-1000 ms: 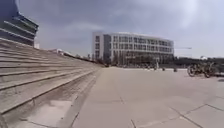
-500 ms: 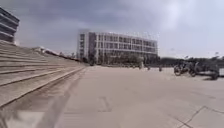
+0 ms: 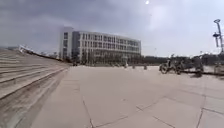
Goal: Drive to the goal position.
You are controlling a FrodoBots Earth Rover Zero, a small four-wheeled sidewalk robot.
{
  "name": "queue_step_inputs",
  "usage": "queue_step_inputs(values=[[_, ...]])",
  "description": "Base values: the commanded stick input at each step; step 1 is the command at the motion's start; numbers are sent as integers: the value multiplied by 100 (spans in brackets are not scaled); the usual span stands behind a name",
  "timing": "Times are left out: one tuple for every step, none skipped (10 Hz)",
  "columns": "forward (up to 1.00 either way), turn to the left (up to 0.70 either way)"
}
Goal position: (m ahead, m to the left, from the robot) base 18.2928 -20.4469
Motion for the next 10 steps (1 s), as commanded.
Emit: queue_step_inputs(values=[[100,0],[100,0],[100,0],[100,0],[100,0],[100,0],[100,0],[100,0],[100,0],[100,0]])
